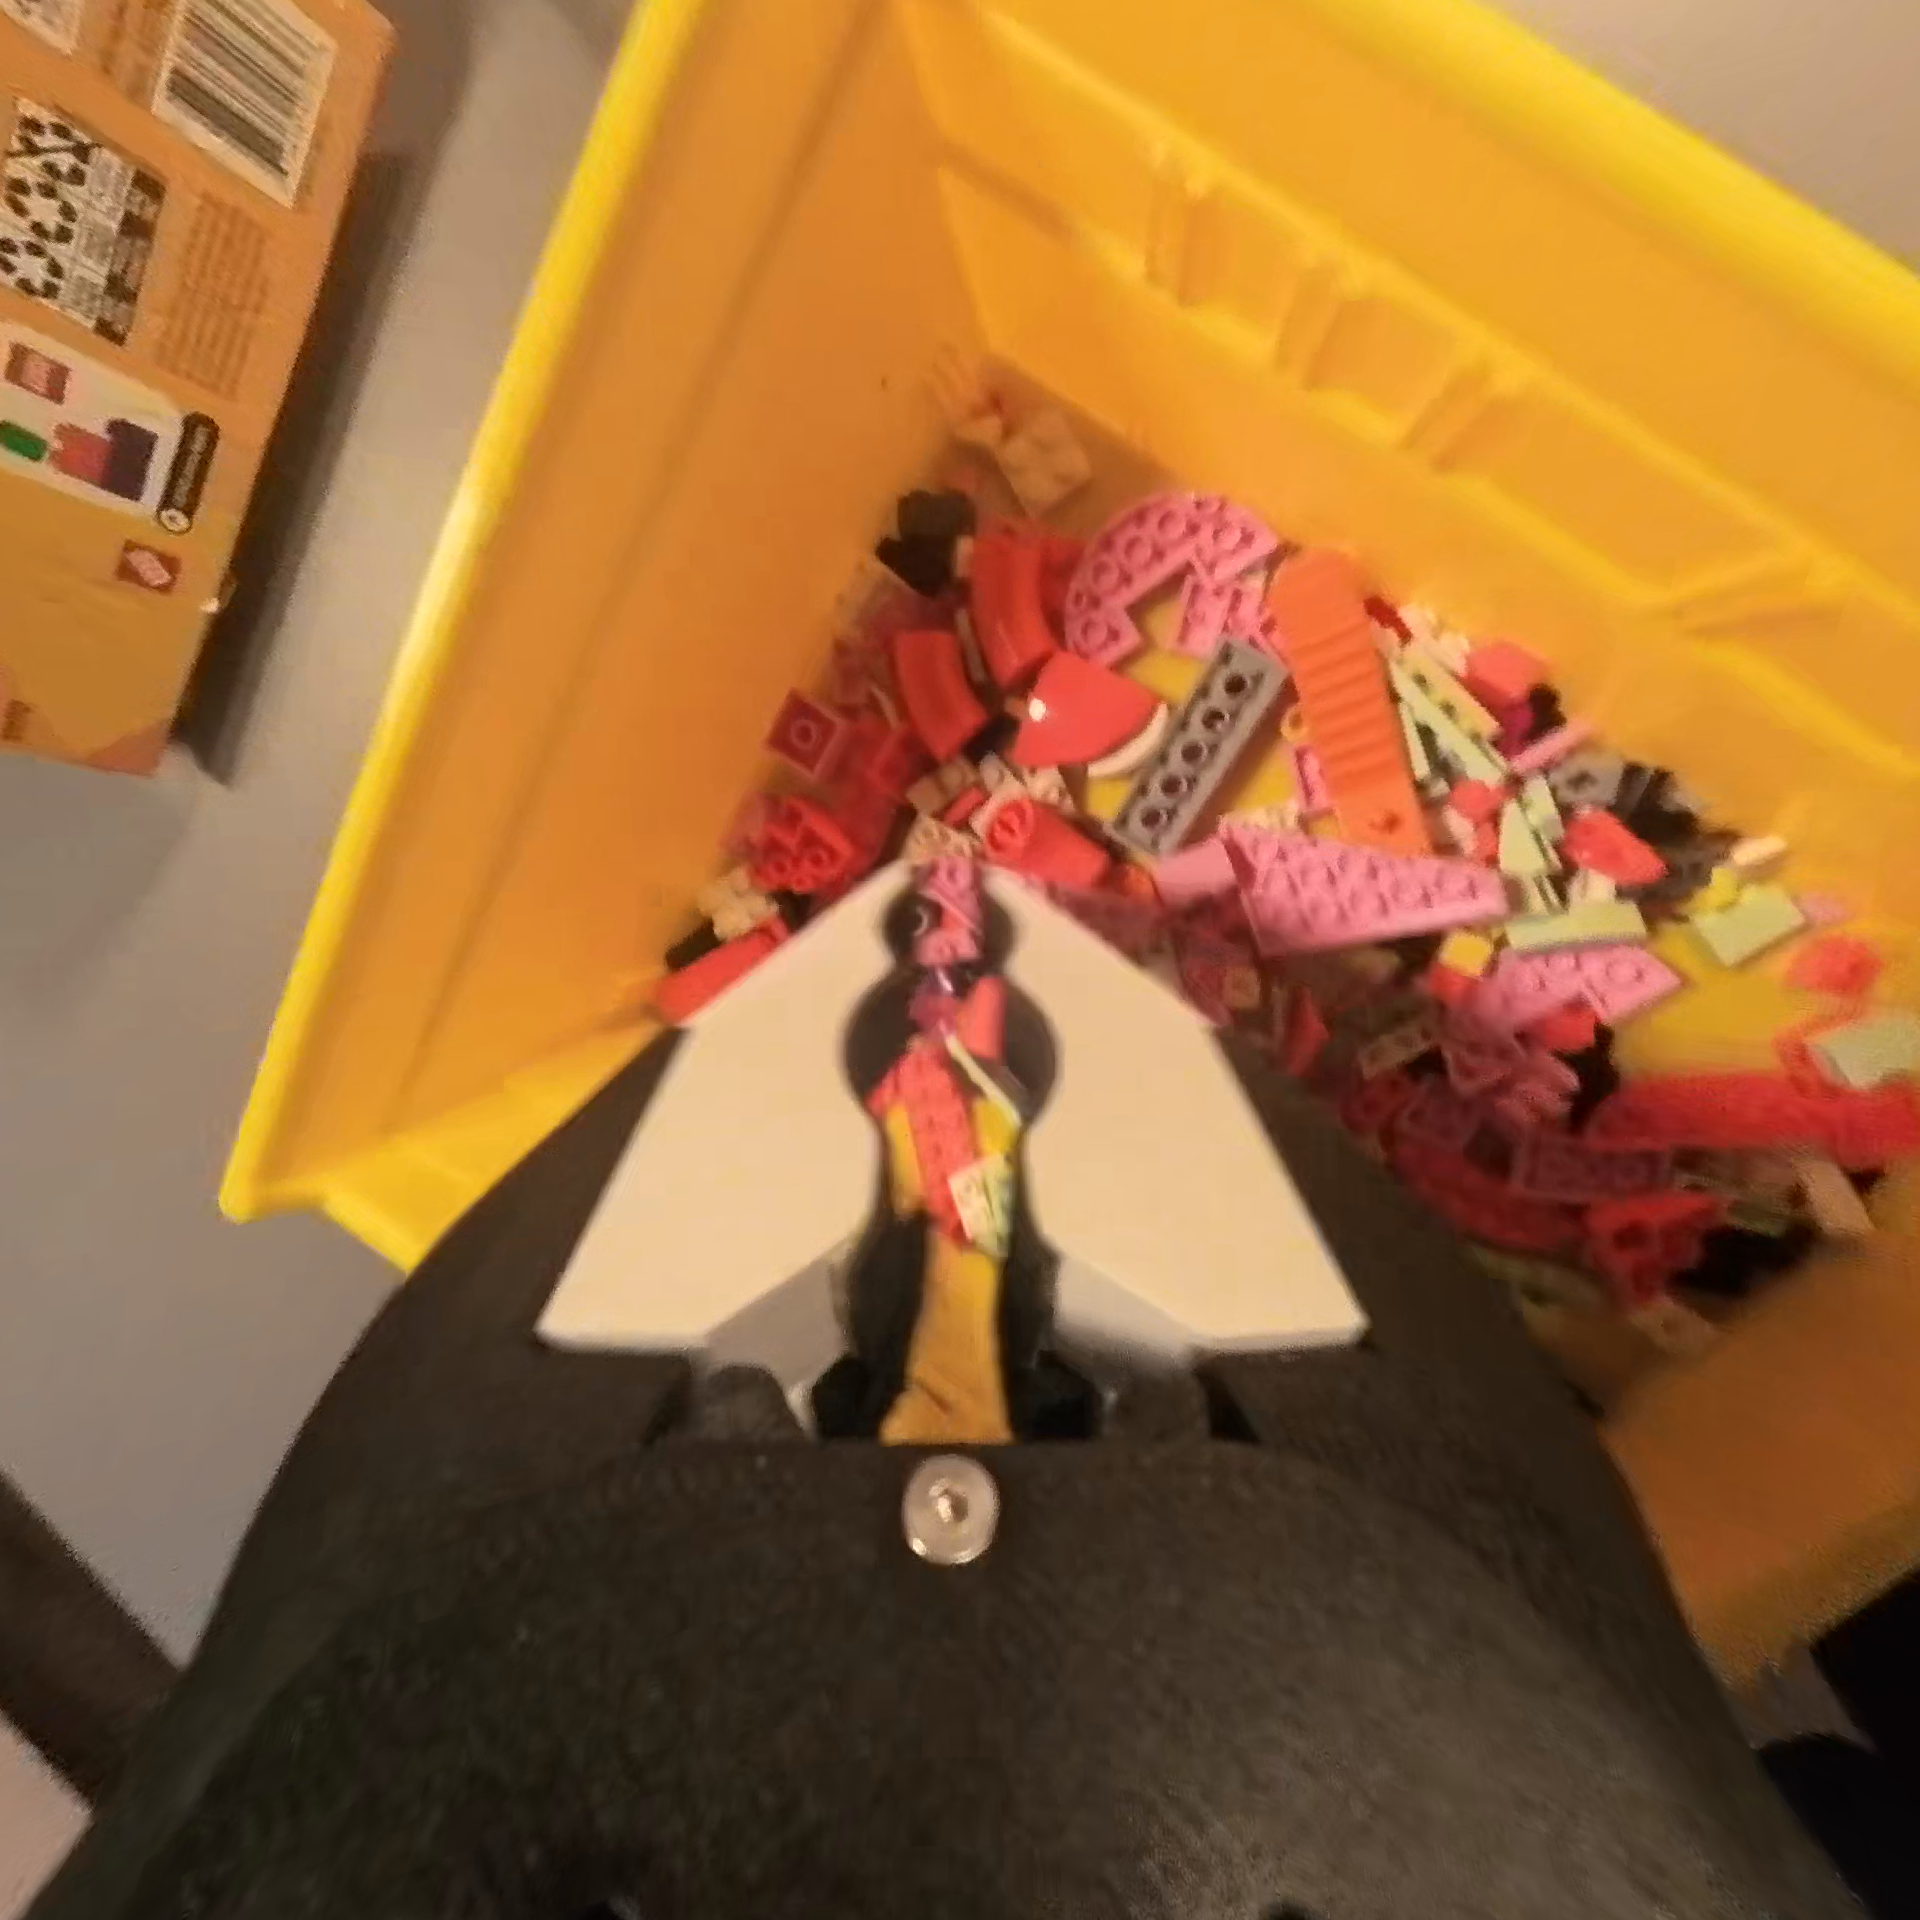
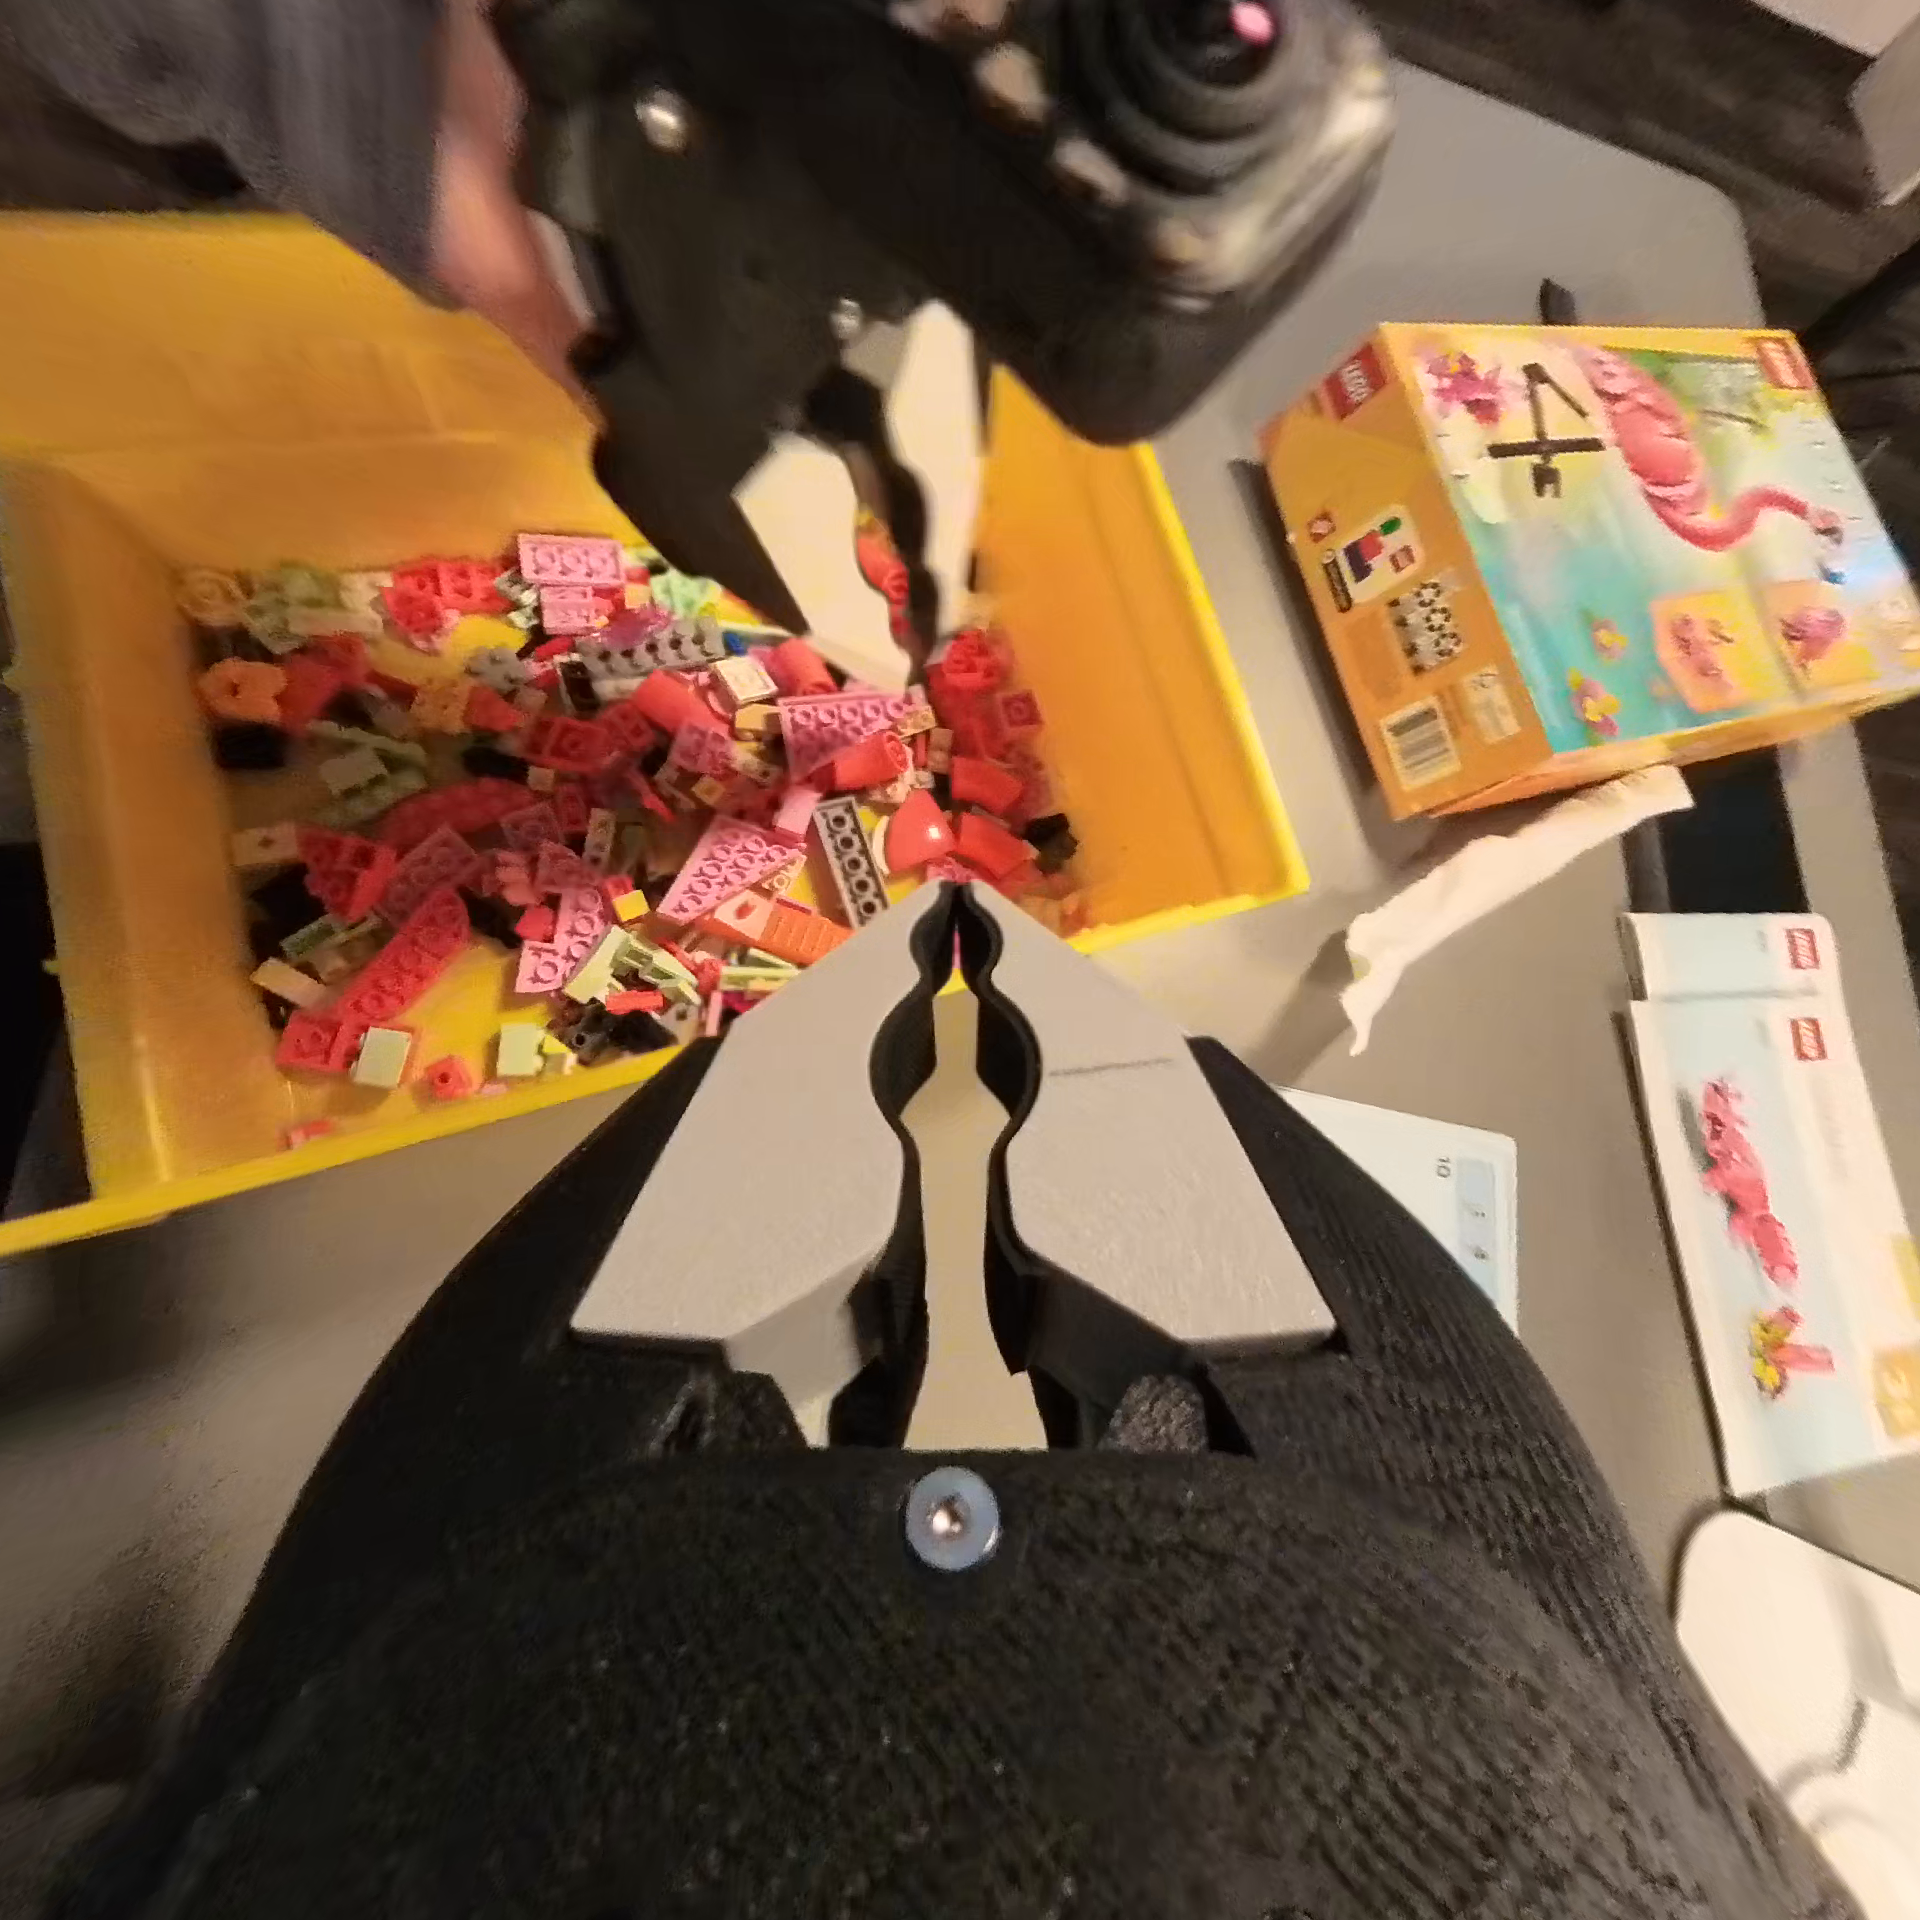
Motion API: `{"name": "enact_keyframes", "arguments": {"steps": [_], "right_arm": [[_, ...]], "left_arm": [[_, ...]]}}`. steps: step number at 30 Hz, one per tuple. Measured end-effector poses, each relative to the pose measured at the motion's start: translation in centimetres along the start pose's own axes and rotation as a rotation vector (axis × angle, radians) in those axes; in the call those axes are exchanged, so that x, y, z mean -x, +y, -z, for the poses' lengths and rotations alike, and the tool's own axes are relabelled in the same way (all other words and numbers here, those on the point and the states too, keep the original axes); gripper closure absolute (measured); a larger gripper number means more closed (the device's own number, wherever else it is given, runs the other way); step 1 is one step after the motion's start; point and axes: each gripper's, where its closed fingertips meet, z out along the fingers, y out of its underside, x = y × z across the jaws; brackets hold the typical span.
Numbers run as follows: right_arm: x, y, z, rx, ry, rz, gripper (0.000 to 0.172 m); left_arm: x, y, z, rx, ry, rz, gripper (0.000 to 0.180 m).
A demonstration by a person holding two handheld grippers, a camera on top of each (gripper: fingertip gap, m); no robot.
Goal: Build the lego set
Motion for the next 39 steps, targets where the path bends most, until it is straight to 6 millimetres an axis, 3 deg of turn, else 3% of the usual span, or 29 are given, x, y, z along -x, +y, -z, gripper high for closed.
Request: {"name": "enact_keyframes", "arguments": {"steps": [1,5,10,14,21,23,29,31,33,35,39], "right_arm": [[0.2,-0.1,-0.1,-0.002,-0.010,0.000,0.172],[0.3,-0.3,0.2,-0.032,-0.034,-0.013,0.172],[0.1,-0.1,0.2,-0.028,-0.039,-0.021,0.172],[0.5,-0.2,-0.1,-0.022,-0.053,-0.004,0.172],[0.6,-0.5,-0.3,-0.023,-0.053,0.009,0.172],[0.6,-0.5,-0.3,-0.023,-0.052,0.012,0.172],[0.5,-0.5,-0.1,-0.025,-0.044,0.014,0.172],[0.4,-0.4,-0.1,-0.024,-0.042,0.012,0.172],[0.3,-0.3,0.0,-0.022,-0.039,0.010,0.172],[0.2,-0.2,0.0,-0.022,-0.035,0.007,0.172],[-0.1,-0.1,0.1,-0.024,-0.029,-0.002,0.172]], "left_arm": [[0.4,-0.4,-0.6,-0.012,0.003,0.013,0.145],[0.3,-0.8,-2.5,-0.001,0.091,0.021,0.134],[-0.6,0.1,-3.9,0.082,0.174,-0.070,0.149],[-2.0,0.9,-3.3,0.122,0.236,-0.115,0.162],[-5.4,6.2,-1.2,0.360,0.386,-0.121,0.165],[-4.6,5.4,-1.2,0.303,0.335,-0.121,0.166],[-1.3,0.3,-2.3,0.043,0.185,-0.103,0.160],[-0.6,-0.2,-3.0,0.032,0.147,-0.128,0.149],[-0.7,-0.4,-3.7,0.047,0.146,-0.133,0.121],[-0.9,-0.5,-4.3,0.054,0.156,-0.144,0.117],[-1.8,-0.2,-4.3,0.073,0.191,-0.170,0.140]]}}
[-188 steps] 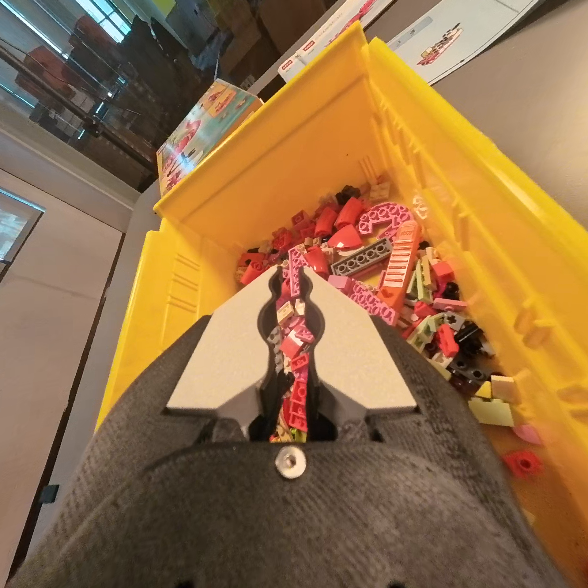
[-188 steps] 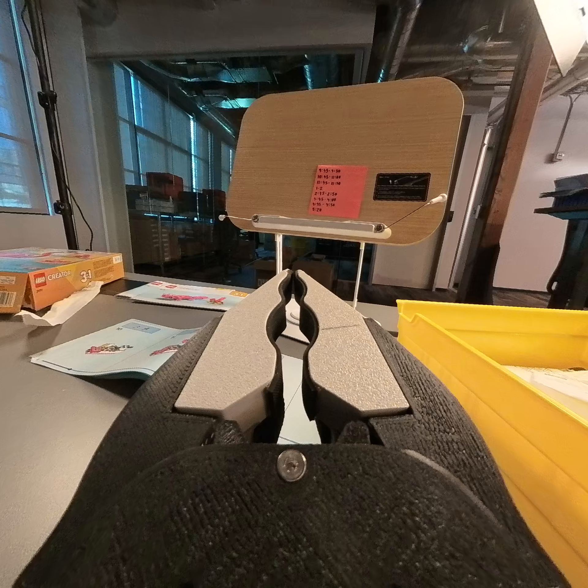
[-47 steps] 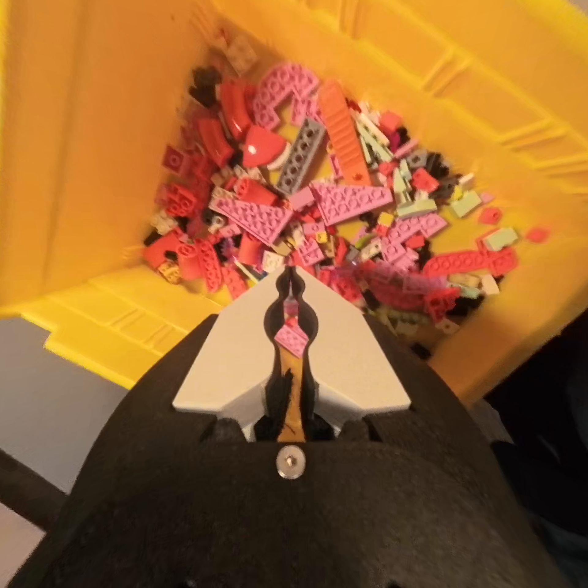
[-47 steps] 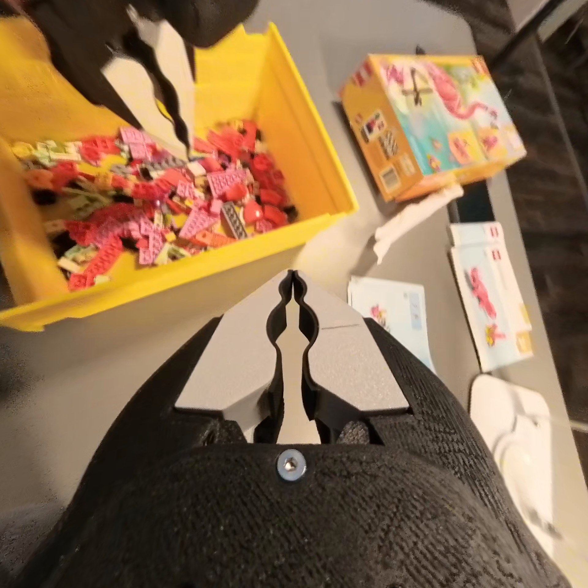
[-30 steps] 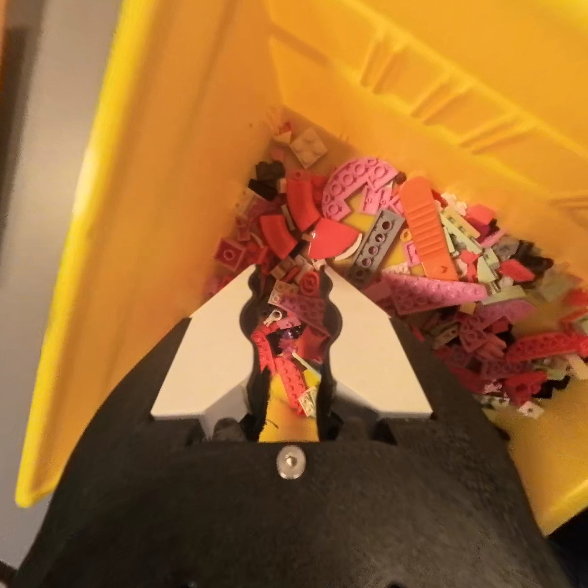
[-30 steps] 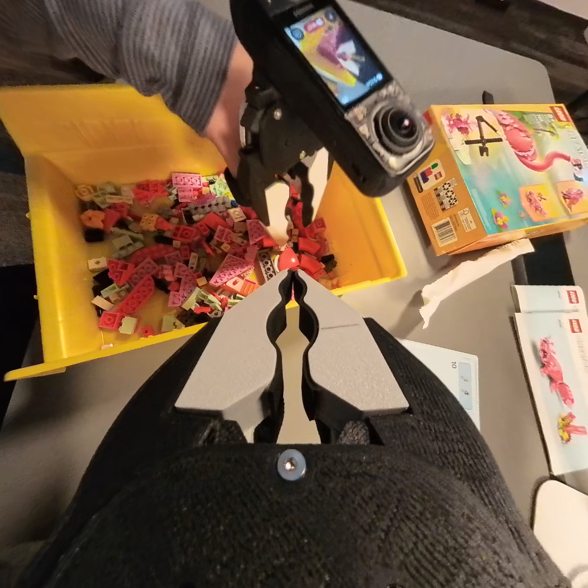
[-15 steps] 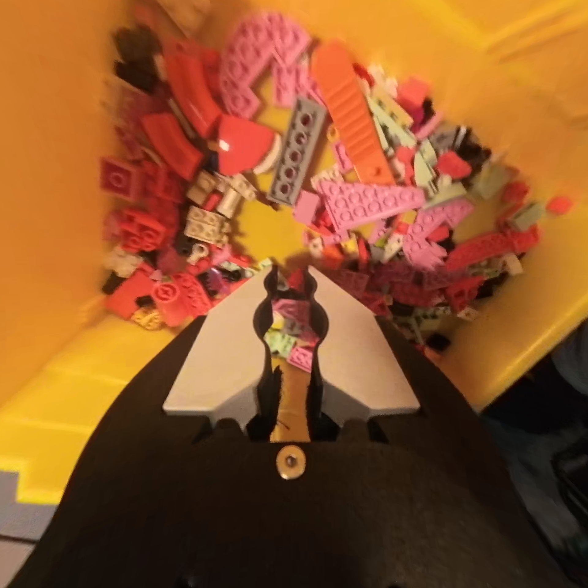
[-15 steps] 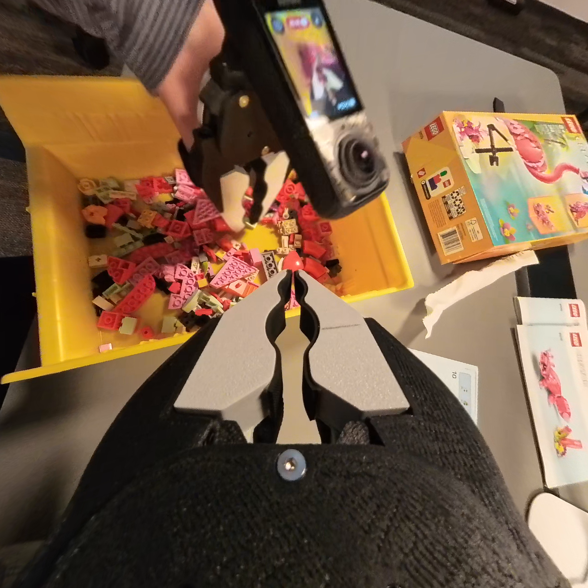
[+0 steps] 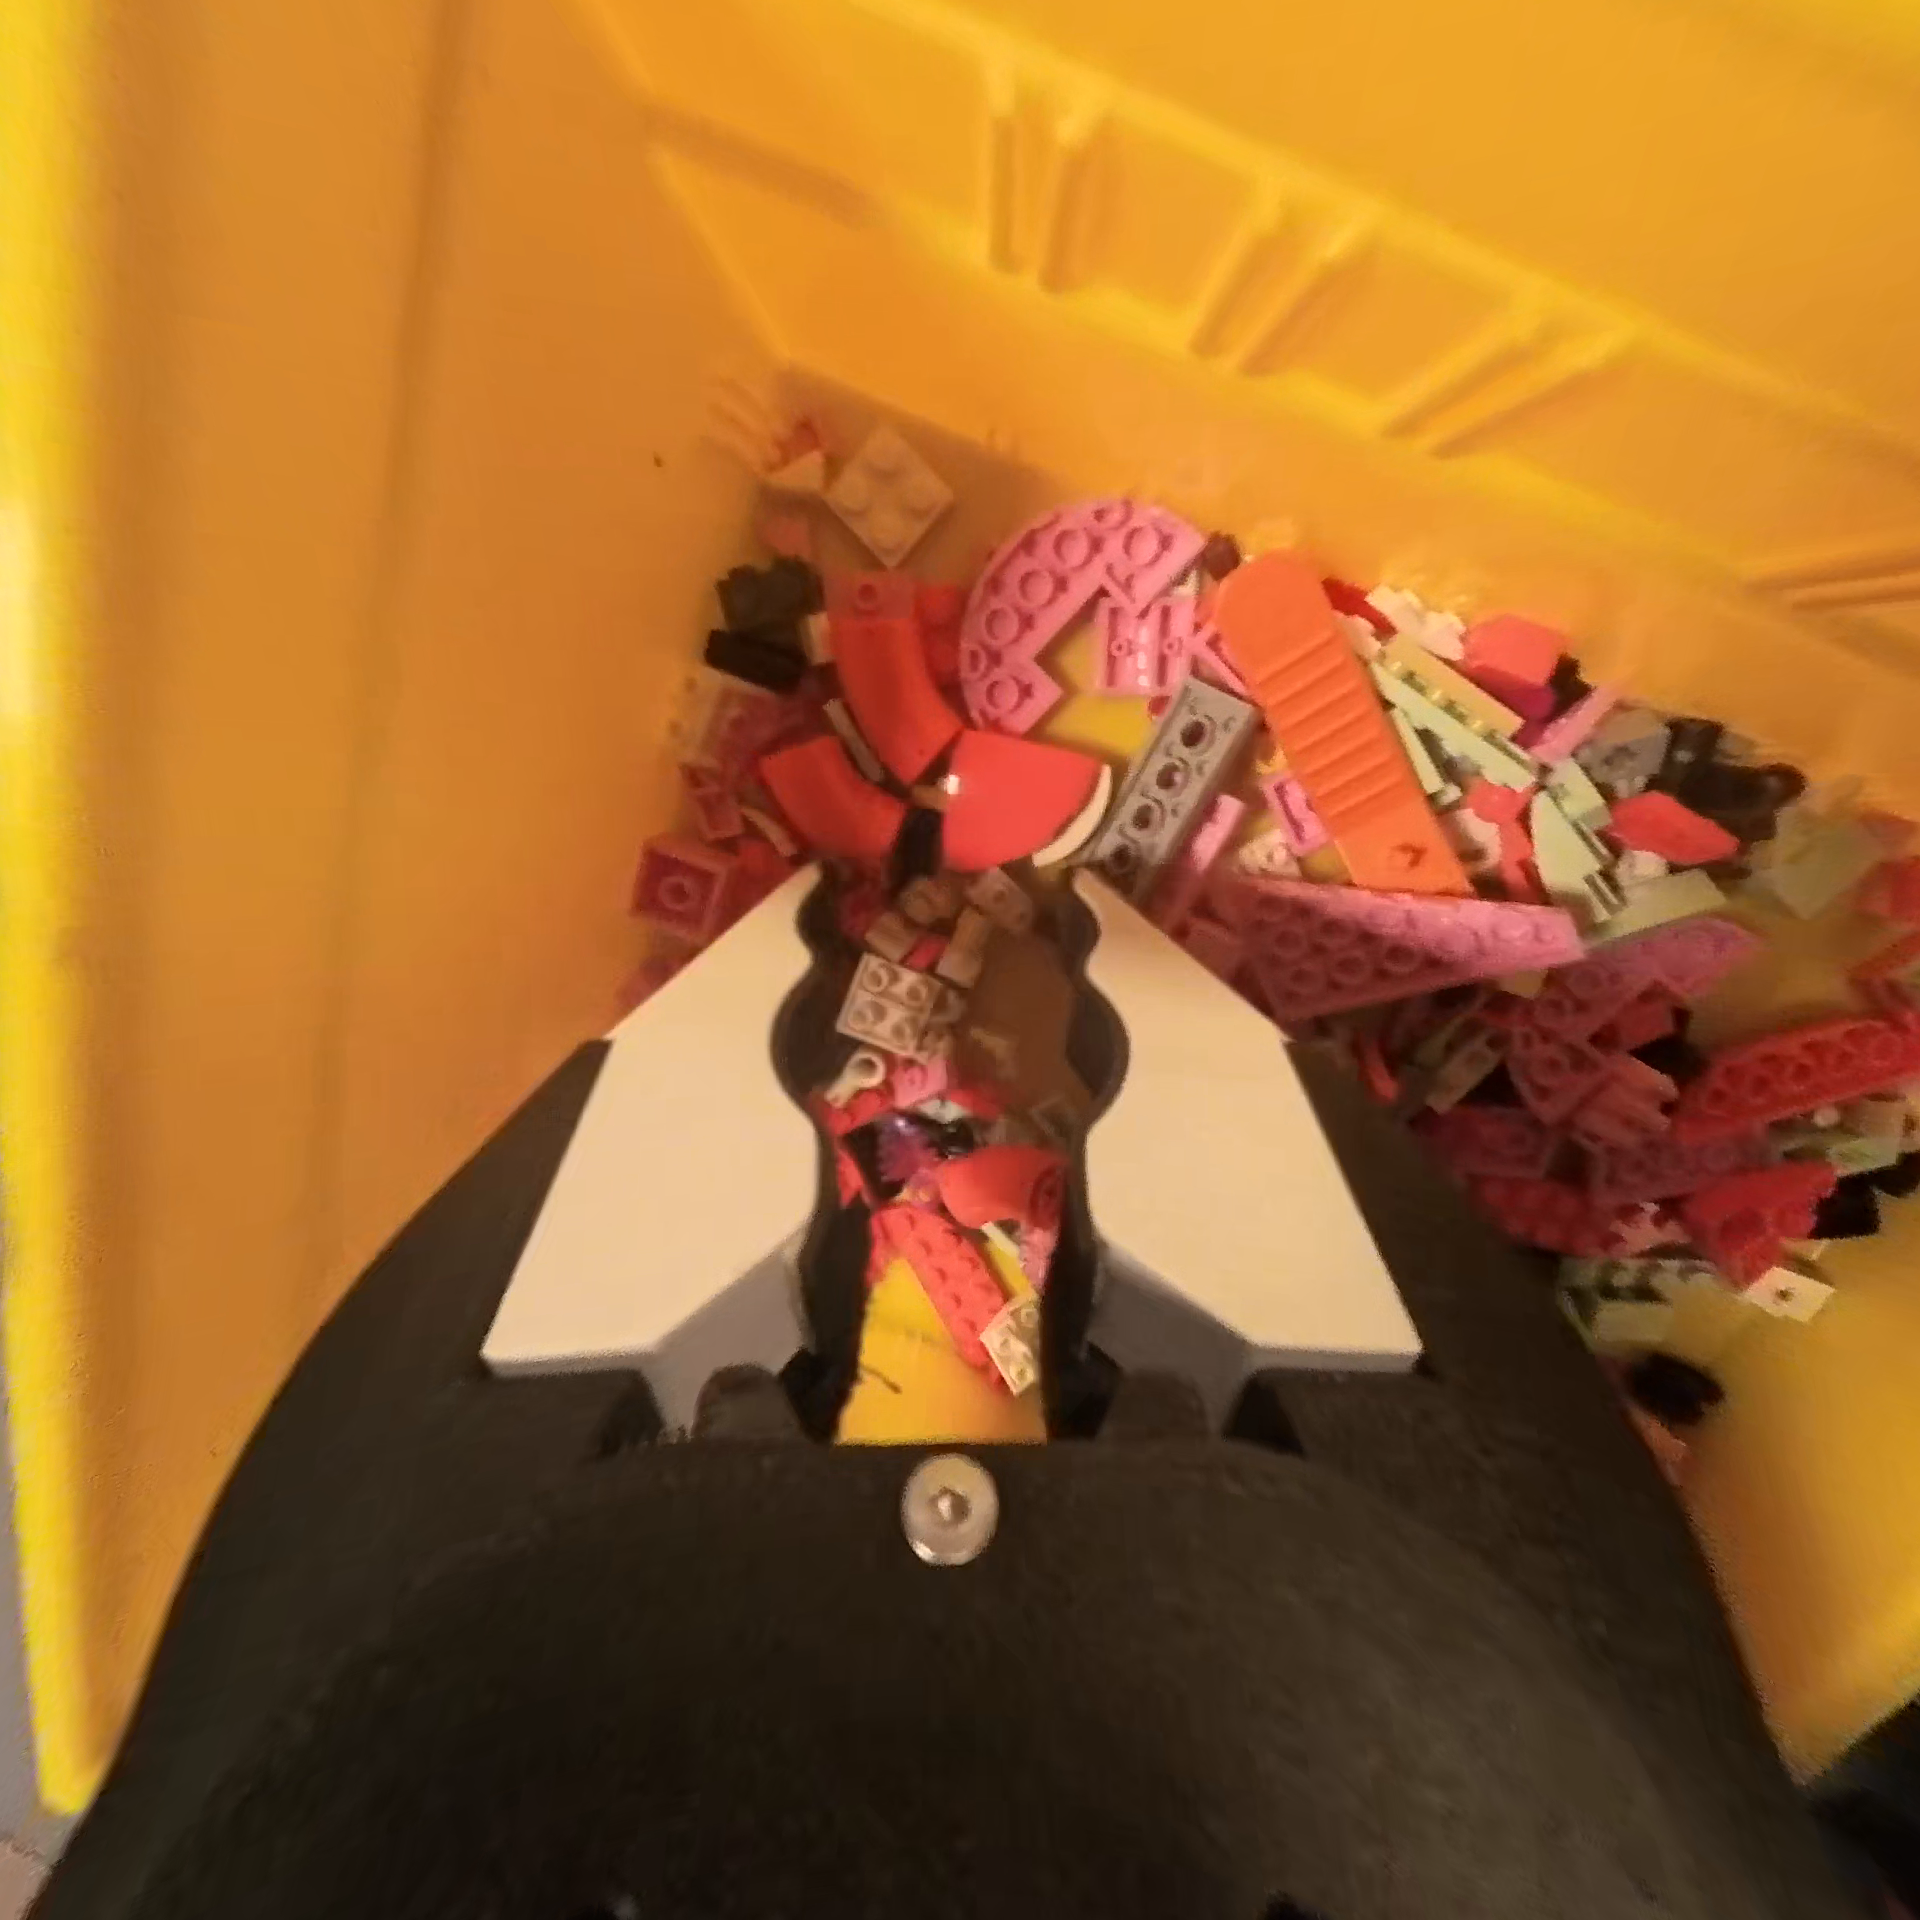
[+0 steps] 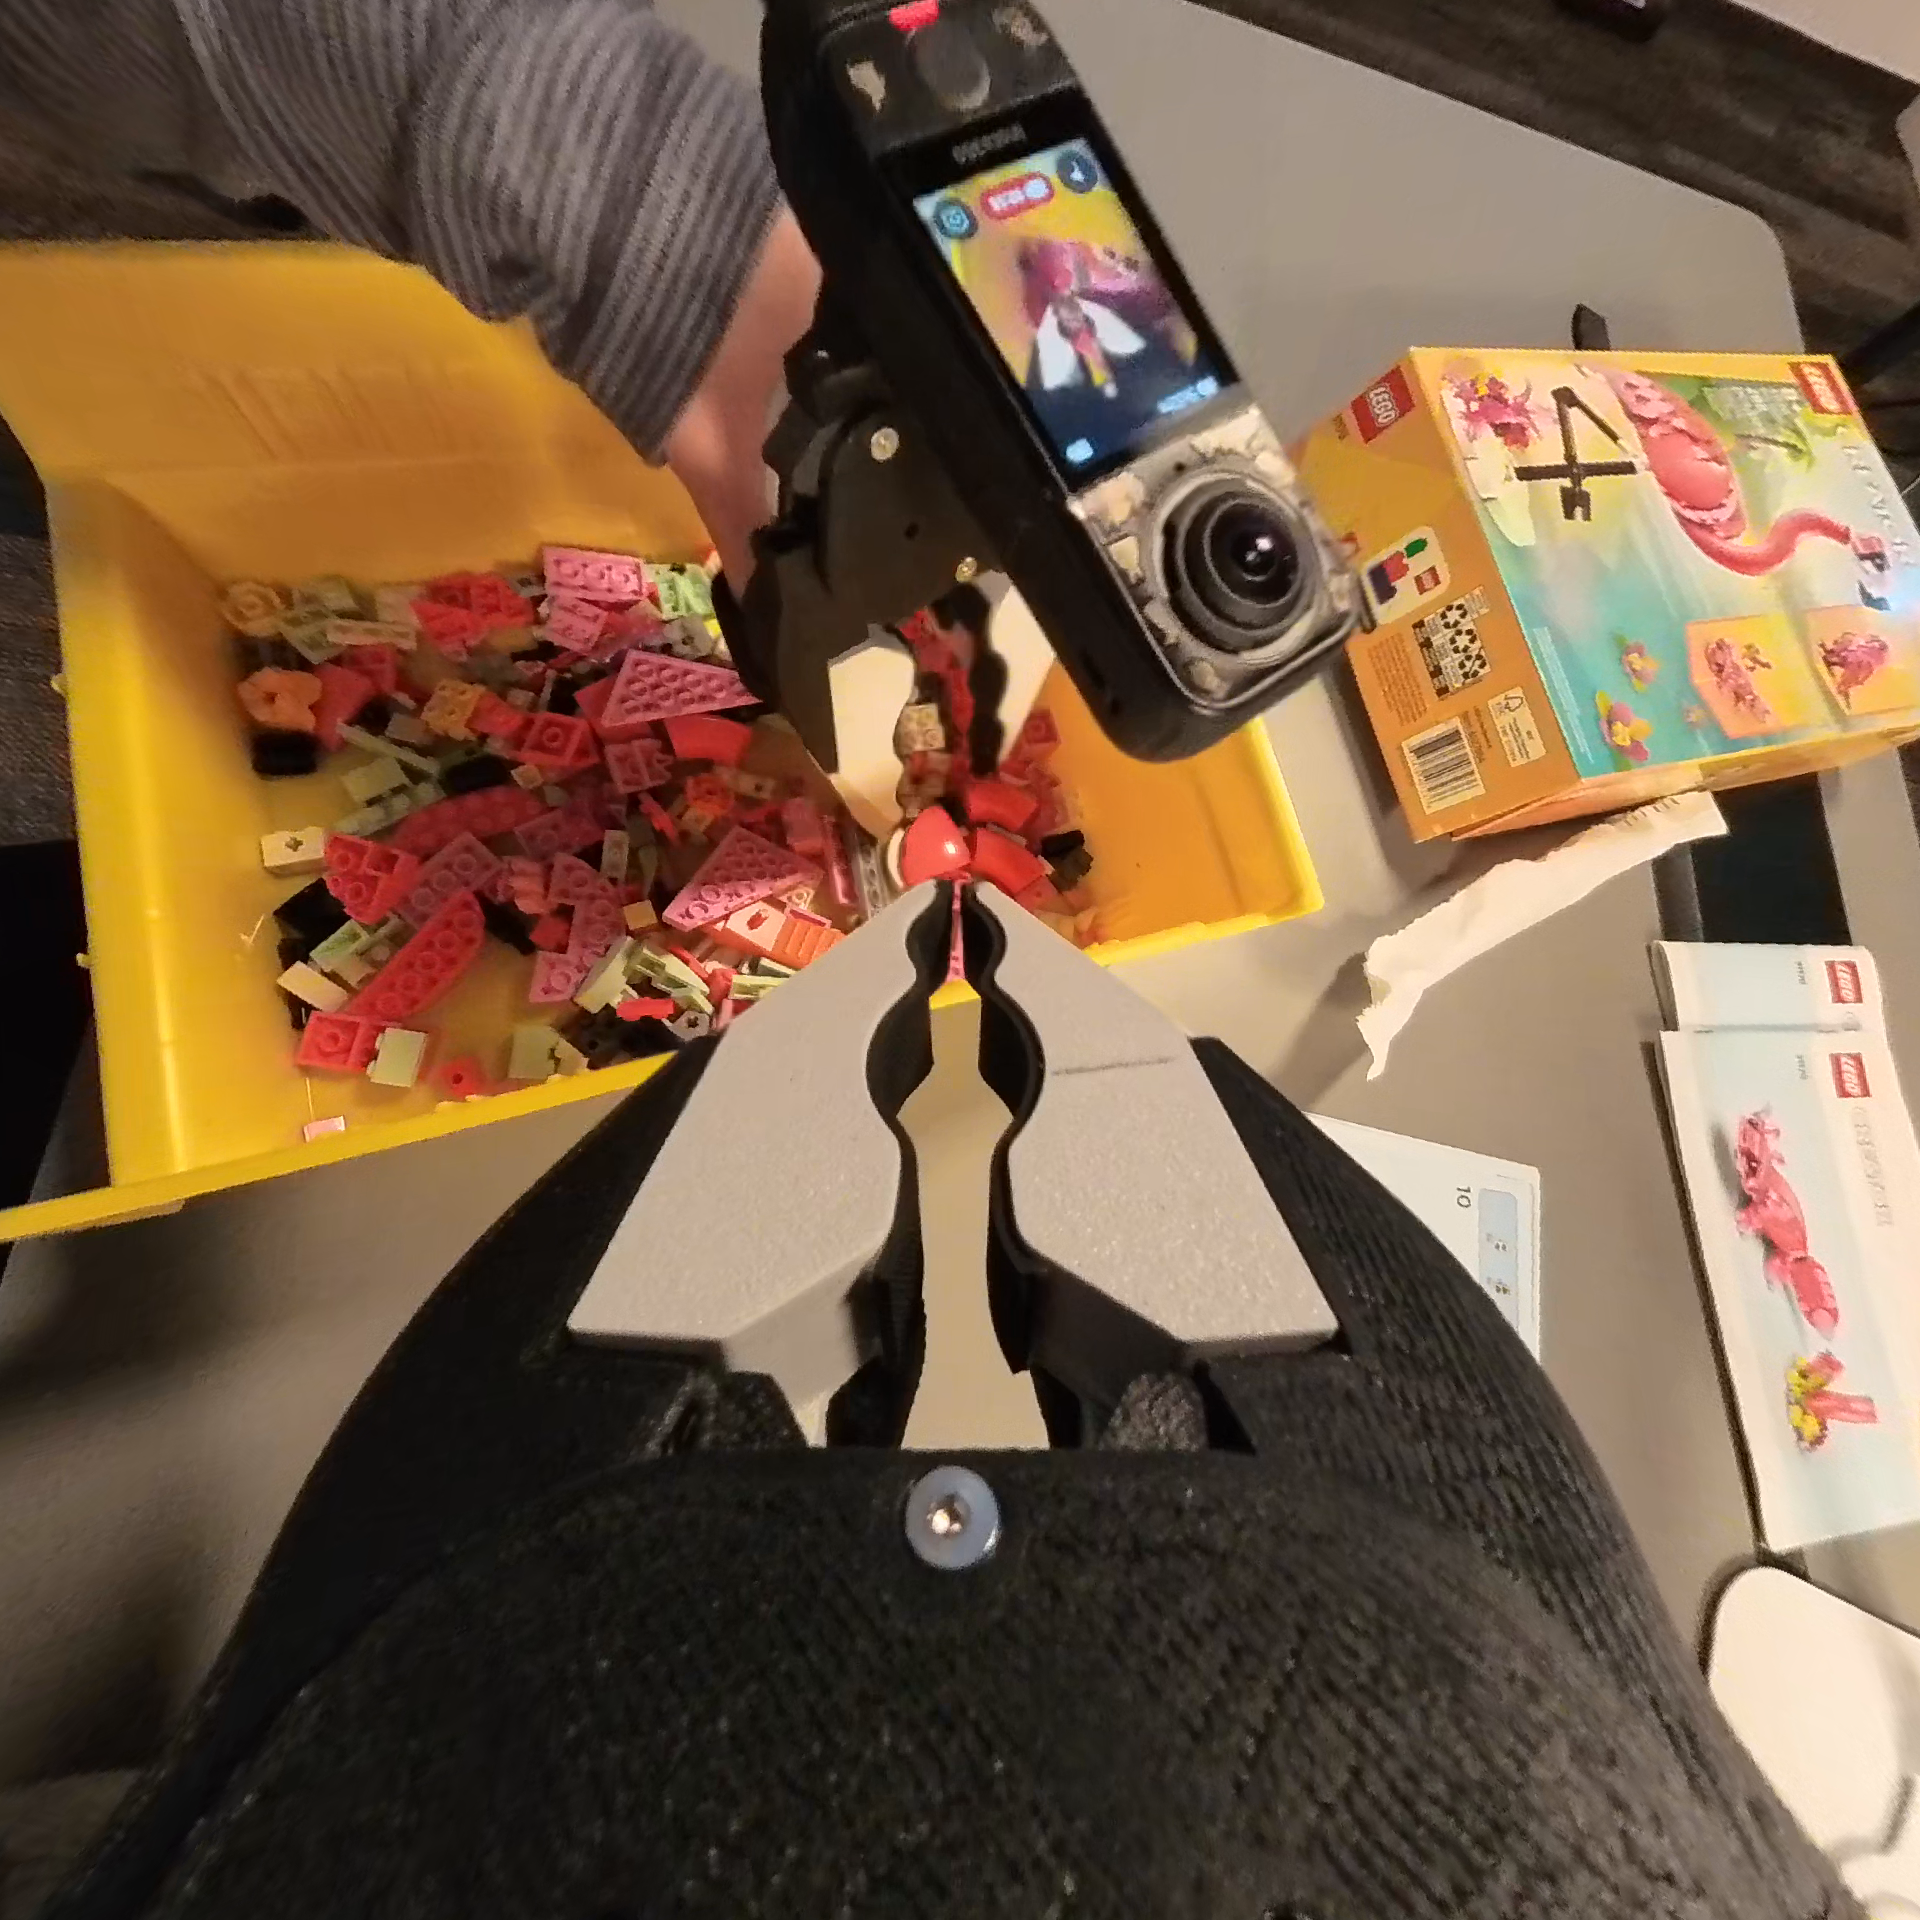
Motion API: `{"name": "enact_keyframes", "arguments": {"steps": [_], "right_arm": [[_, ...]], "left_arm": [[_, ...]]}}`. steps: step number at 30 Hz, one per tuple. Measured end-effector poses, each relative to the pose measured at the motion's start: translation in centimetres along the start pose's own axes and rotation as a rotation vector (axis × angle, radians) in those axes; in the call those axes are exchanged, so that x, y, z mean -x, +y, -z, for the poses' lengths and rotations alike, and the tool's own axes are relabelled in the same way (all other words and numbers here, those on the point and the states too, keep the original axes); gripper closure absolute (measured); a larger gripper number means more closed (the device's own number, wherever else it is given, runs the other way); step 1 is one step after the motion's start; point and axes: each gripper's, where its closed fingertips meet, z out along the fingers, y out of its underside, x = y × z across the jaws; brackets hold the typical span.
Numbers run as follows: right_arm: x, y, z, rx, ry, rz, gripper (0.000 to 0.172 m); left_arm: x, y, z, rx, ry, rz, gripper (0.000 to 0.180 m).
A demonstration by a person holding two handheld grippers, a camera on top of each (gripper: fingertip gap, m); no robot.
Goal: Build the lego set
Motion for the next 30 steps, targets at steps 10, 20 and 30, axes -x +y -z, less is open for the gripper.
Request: {"name": "enact_keyframes", "arguments": {"steps": [10,20,30], "right_arm": [[-0.3,0.2,0.3,0.000,0.011,-0.008,0.172],[-0.1,0.2,0.5,-0.018,-0.008,-0.001,0.171],[-0.2,0.1,0.6,-0.022,-0.005,0.001,0.171]], "left_arm": [[-5.8,2.3,0.9,0.140,0.341,-0.003,0.171],[1.9,-3.6,0.1,-0.116,-0.036,0.002,0.147],[-2.8,-0.1,-0.3,0.003,0.146,-0.044,0.173]]}}
